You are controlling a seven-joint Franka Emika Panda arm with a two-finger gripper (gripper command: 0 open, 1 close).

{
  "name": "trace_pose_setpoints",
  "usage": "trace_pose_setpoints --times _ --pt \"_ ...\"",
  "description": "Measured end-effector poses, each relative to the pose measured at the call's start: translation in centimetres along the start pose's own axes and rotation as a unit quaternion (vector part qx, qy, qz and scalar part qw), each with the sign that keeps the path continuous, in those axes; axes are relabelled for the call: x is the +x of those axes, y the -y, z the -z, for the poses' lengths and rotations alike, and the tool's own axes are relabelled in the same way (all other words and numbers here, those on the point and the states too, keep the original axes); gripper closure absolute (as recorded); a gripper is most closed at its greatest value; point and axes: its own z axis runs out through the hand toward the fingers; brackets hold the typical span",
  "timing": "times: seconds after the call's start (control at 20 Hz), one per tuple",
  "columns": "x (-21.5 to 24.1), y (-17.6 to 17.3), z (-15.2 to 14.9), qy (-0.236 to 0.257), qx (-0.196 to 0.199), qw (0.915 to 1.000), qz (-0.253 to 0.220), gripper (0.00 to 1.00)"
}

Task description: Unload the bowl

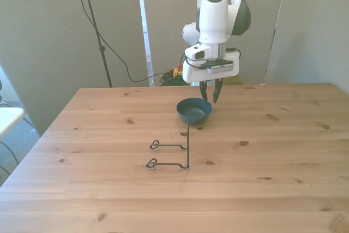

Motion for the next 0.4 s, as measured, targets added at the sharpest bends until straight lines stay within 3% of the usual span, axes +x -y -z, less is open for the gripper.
trace_pose_setpoints --times 0.4 --pt "-1.2 0.7 3.5 -0.031 -0.040 0.9939 -0.098 0.00"
